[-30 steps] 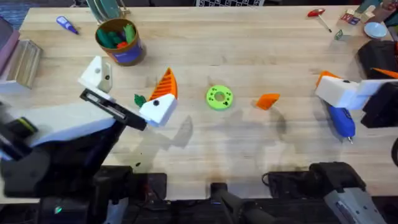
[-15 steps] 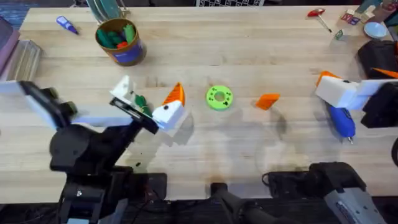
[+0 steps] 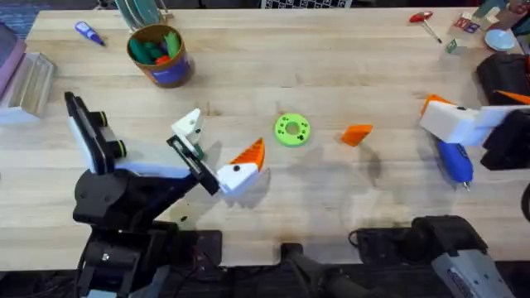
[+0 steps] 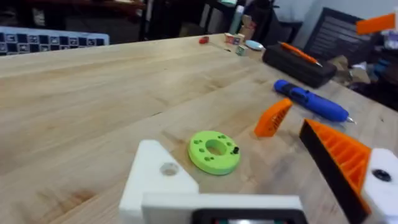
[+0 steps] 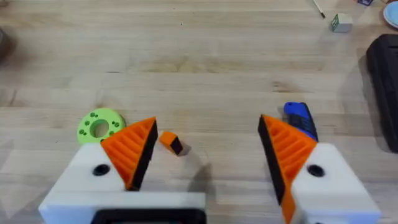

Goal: Pick up the gripper from the table and insert it into the empty holder that is missing its gripper. Then pick up a screw, insert it into the mounting hole, and use the screwdriver to tighten it. Finally, clean up the table by picking up the vegetable and placing it into the bucket.

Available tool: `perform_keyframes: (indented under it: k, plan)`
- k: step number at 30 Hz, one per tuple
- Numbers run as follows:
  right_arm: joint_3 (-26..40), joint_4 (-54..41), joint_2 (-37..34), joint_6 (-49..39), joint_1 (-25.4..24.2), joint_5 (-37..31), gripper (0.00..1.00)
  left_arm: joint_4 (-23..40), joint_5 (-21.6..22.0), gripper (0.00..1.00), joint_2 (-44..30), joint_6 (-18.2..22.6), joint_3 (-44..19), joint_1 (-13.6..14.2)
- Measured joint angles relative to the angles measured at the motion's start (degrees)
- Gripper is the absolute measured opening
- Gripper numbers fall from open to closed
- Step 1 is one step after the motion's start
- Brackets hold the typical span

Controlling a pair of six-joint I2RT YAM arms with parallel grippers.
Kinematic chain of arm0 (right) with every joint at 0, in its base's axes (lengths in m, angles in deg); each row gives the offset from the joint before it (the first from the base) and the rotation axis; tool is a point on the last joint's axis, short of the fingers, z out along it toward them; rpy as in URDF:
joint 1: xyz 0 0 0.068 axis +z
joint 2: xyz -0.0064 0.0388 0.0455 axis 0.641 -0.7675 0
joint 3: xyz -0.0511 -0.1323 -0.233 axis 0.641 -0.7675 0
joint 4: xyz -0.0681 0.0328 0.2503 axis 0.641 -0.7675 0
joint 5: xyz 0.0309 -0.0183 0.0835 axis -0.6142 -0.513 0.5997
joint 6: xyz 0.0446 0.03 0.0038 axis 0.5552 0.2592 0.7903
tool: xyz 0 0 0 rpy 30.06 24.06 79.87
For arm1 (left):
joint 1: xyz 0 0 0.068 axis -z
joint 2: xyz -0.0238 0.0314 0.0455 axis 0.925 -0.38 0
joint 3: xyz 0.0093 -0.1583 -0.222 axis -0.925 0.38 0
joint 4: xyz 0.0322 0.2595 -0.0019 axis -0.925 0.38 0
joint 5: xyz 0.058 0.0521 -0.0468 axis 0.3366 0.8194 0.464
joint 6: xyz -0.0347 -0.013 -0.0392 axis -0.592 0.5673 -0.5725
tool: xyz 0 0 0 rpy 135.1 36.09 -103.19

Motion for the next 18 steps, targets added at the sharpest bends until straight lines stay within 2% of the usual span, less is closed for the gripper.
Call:
perform_keyframes:
  k: [7,18]
  plan:
    - [0.0,0.0,0.0,0.0,0.0,0.0,0.991,0.2,-3.1,0.985,0.0,3.0,0.0,0.0]
    - [0.0,0.0,0.0,0.0,0.0,0.0,0.991,0.3,-4.0,0.985,0.0,3.5,0.0,0.0]
